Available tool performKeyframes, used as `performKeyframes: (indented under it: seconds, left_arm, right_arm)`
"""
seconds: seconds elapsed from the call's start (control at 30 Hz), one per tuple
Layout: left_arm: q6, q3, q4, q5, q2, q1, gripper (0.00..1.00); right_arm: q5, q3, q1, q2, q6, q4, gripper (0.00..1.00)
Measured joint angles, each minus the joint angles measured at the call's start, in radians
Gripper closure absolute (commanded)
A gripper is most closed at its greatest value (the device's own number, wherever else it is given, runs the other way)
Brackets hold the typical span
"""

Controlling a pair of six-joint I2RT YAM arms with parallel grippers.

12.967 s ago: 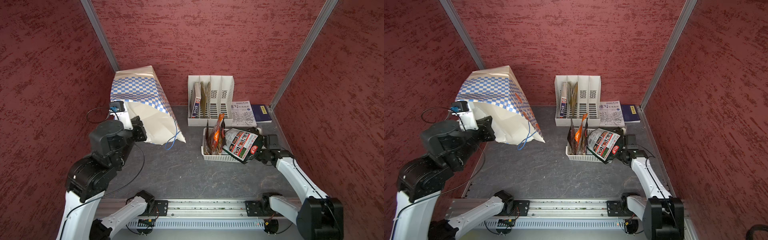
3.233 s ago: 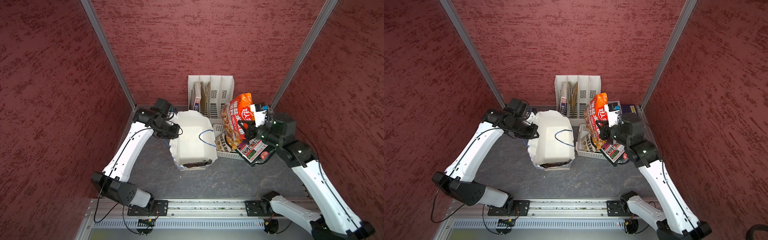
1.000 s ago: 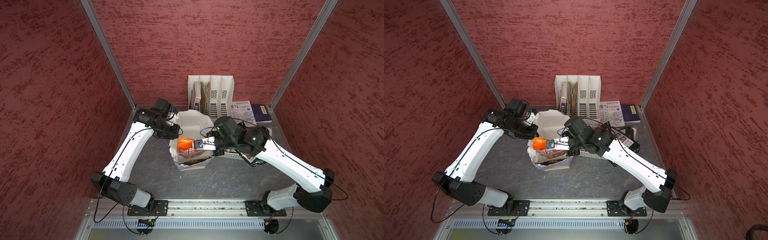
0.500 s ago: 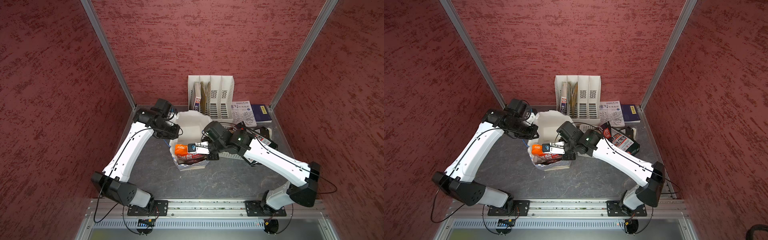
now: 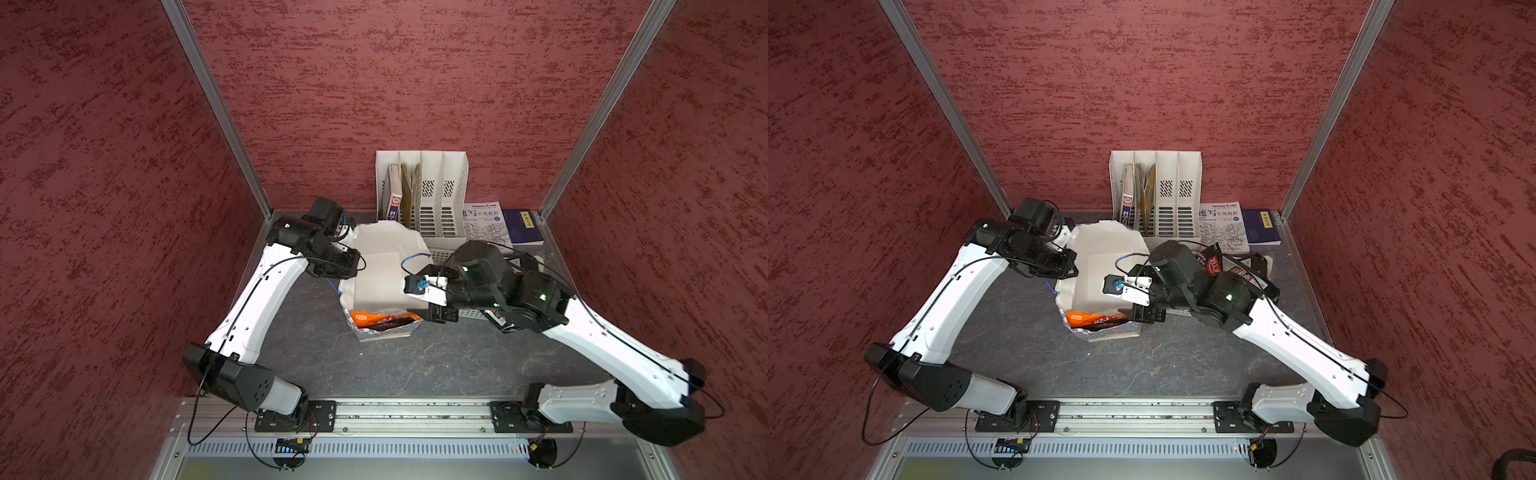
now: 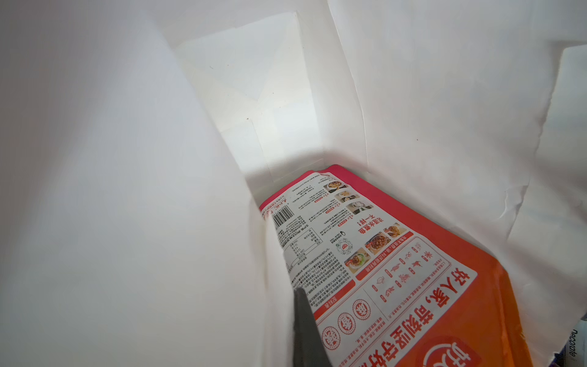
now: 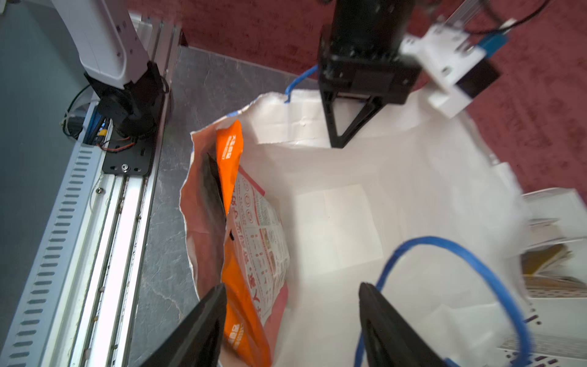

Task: Place the condiment packets inside the bag
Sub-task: Place the condiment packet in the paper bag, then pick up the condiment packet from the storage box.

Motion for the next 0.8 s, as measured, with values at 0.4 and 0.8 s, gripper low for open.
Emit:
performKeyframes:
  seconds: [0.4, 0.8]
  left_arm:
    - [-0.047, 0.031, 0.032, 0.056, -0.012, -0.008, 1.0]
    - [-0.072, -0.212, 0.113, 0.192, -0.052, 0.095, 1.0]
  right_arm:
    - [0.19, -0.108, -0.554, -0.068, 0.68, 0.045, 0.19]
    - [0.14, -0.241, -0.81, 0.169, 0.951, 0.006, 0.2]
